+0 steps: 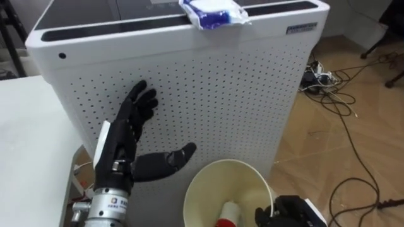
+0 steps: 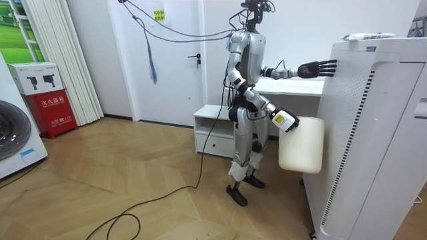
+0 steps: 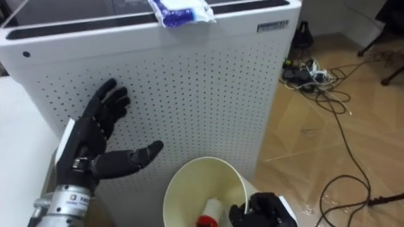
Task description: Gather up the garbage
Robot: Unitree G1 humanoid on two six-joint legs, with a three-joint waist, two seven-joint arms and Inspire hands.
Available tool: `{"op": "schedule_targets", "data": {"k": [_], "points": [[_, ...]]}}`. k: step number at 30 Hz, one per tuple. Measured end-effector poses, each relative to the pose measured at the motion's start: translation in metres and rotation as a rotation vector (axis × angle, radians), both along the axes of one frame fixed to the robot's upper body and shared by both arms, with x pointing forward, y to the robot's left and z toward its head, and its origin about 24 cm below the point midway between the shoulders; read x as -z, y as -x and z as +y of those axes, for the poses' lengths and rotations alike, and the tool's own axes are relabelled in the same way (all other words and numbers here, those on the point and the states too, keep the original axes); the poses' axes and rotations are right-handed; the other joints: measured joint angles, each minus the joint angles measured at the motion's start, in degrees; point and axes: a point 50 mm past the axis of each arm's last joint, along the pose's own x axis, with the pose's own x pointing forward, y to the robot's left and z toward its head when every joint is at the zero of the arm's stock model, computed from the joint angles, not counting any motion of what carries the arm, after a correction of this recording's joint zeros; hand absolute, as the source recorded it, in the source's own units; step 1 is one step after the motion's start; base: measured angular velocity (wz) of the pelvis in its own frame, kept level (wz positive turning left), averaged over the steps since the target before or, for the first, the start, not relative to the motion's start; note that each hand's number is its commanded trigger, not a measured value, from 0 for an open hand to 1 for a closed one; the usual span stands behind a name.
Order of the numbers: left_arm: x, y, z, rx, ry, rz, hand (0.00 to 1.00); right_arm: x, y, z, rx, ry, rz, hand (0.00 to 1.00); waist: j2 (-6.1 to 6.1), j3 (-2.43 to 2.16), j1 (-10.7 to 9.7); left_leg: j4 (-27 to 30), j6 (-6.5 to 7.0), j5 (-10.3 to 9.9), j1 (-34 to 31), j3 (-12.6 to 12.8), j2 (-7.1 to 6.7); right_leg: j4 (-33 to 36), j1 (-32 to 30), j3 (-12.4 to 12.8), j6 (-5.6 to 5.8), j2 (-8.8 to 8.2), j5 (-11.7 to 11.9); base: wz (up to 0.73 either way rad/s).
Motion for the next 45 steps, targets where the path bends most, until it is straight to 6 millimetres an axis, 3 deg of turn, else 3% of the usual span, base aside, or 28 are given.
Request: {"op": "schedule_targets", "data": {"k": [8,15,19,26,37,45], "points": [[0.000,0.000,0.002,-0.023,-0.035,0.000,0.00,-0.002,-0.001,0.002,-0.043,0.035,-0.012,1.00,-1.13,-0.34,-0.3,-2.7,-0.46,1.2,2.2,-0.4,0.43,-5.2,3.3,-0.5,-0.21,1.18,2.3,0.00],[-0.011,0.000,0.006,-0.047,-0.102,-0.052,0.00,-0.003,-0.002,0.003,-0.082,0.027,-0.018,1.00,-1.23,-0.43,-0.3,-3.3,-0.31,1.4,2.7,-0.4,0.88,-8.7,5.1,-0.7,-0.41,2.08,3.7,0.00],[-0.028,0.002,0.002,-0.045,-0.164,-0.143,0.00,-0.004,-0.002,0.003,-0.092,0.022,-0.021,1.00,-1.11,-0.51,-0.3,-3.6,-0.40,1.3,3.2,-0.3,0.81,-9.0,5.4,-0.1,-0.73,2.24,3.9,-0.04],[-0.073,0.013,0.000,-0.070,-0.201,-0.365,0.00,-0.004,0.000,0.001,-0.092,0.022,-0.028,1.00,0.08,-1.21,-0.3,-5.6,-0.77,1.1,5.1,0.3,0.77,-9.7,6.4,0.1,-1.18,2.27,3.8,-0.05],[-0.088,0.017,0.005,-0.150,-0.176,-0.472,0.00,0.000,0.006,-0.001,-0.087,0.025,-0.009,1.00,0.29,-1.14,-0.3,-9.2,-1.71,0.6,10.2,0.8,0.72,-9.7,9.7,0.2,-1.45,2.33,1.8,-0.03],[-0.096,0.017,0.006,-0.189,-0.151,-0.535,0.00,-0.001,0.006,-0.004,-0.081,0.038,-0.008,1.00,0.57,-0.79,-0.4,-10.0,-2.01,0.3,10.8,0.8,0.73,-9.7,10.3,0.1,-1.38,2.39,1.3,0.00]]}}
